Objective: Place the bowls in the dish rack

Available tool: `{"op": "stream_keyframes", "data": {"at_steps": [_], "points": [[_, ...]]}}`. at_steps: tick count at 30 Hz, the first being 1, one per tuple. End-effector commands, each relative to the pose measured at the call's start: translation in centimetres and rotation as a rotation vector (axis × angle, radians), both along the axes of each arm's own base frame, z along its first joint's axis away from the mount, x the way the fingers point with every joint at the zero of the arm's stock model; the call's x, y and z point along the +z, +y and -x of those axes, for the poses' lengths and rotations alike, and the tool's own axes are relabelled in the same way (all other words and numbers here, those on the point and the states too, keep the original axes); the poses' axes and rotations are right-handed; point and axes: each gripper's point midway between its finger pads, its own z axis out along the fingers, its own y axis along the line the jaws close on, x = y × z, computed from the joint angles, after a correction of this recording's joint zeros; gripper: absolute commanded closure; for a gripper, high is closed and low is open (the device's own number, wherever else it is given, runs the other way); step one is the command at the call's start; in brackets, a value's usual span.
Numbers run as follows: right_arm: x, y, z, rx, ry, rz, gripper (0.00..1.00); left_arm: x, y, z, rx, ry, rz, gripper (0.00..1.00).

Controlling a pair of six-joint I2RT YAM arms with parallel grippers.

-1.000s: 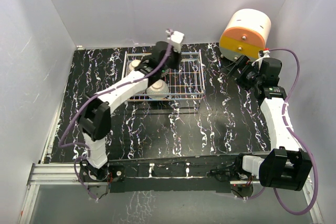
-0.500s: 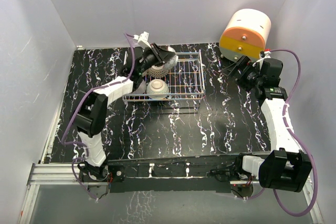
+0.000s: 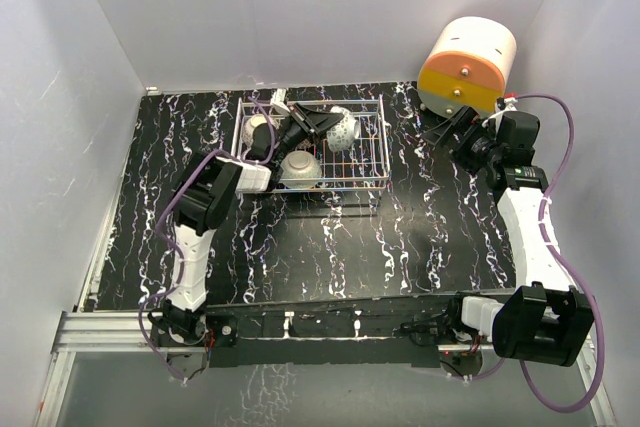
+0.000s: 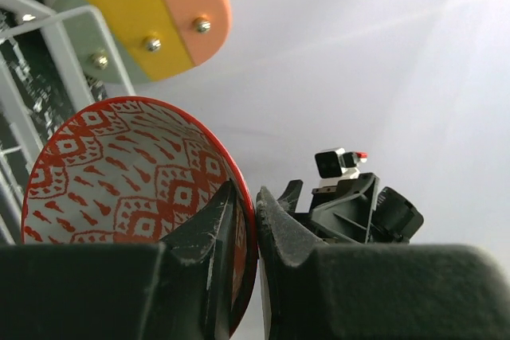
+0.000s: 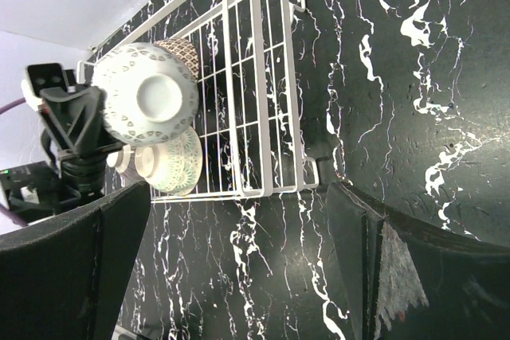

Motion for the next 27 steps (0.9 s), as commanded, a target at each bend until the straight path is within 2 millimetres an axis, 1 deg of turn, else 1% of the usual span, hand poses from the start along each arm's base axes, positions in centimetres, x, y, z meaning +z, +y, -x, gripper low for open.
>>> {"op": "stream_keyframes", "data": {"at_steps": [1,4,9,13,16,21,25,27], "points": [[2.1,-0.4,-0.2,-0.008,-0.077,0.027,0.04,6.1,0.1,1.9,-0.047,-0.116,0.155,1.0],[1.9,-0.5,-0.2,-0.01,-0.073,0.028,0.04,5.0,-0.8,1.5,-0.054,-0.089,0.149,1.0],[1.8,-0.6,-0.1,-0.011,-0.072,0.031,0.04,2.4,-2.8,0.9,-0.076,-0.028,0.134,1.0],[1.8,-0.6,-0.2,-0.013,-0.073,0.032,0.04,0.1,-4.6,0.8,-0.087,0.015,0.067,1.0],[1.8,-0.6,-0.2,-0.012,-0.073,0.033,0.04,-1.5,-5.2,0.6,-0.09,0.052,0.031,1.0],[1.8,-0.6,-0.2,-0.01,-0.074,0.033,0.04,-4.2,-6.8,0.7,-0.117,0.109,-0.04,1.0],[2.1,-0.5,-0.2,-0.008,-0.079,0.03,0.04,-6.4,-7.0,0.5,-0.114,0.155,-0.089,1.0],[2.1,-0.5,-0.2,-0.007,-0.079,0.03,0.04,-7.9,-7.1,0.3,-0.109,0.193,-0.127,1.0]]}}
